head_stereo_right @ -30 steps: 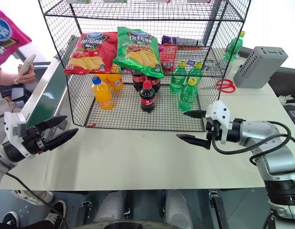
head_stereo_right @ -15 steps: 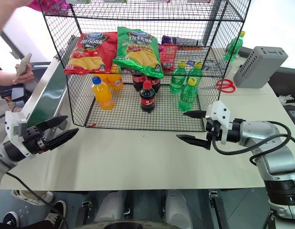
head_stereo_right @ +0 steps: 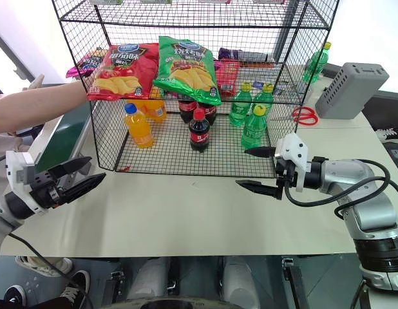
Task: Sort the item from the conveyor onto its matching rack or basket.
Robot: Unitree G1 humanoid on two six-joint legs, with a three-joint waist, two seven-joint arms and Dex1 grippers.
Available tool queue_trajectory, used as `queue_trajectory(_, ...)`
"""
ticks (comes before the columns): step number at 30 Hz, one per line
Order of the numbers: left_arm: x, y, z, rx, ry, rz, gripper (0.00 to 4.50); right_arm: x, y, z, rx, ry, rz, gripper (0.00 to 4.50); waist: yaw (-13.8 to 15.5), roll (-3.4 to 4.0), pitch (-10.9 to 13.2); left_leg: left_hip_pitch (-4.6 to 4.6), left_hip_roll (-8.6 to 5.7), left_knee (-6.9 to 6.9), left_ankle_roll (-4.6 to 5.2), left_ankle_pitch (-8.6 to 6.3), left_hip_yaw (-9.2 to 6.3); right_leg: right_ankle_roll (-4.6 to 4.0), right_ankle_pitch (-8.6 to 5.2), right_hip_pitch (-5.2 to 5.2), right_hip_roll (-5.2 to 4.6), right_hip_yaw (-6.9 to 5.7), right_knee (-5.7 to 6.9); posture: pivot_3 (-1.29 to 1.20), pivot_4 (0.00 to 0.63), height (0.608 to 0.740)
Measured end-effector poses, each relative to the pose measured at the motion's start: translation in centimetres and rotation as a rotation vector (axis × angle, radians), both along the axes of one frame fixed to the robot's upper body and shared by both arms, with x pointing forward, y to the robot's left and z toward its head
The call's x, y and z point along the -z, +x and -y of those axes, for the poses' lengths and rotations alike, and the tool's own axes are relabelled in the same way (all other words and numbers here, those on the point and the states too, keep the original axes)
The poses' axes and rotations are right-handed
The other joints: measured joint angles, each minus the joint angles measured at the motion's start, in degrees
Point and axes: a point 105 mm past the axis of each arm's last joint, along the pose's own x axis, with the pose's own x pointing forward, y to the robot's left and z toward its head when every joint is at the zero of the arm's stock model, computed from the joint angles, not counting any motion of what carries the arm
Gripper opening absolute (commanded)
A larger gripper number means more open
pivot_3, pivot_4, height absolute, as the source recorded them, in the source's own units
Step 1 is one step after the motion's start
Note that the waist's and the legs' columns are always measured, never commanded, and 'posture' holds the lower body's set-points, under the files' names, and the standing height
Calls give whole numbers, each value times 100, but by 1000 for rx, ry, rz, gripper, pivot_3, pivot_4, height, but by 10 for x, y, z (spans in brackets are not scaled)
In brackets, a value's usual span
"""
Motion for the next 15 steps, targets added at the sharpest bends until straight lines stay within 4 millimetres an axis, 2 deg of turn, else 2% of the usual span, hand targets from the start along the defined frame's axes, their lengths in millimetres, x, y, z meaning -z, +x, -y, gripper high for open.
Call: queue_trajectory(15,3,-1,-4,-26,49,18,3953,2,1,-4,-8,14,-7,4464,1,0,0,0,0,0,0,0,0,0,0,0,0,0,0,0,150,740)
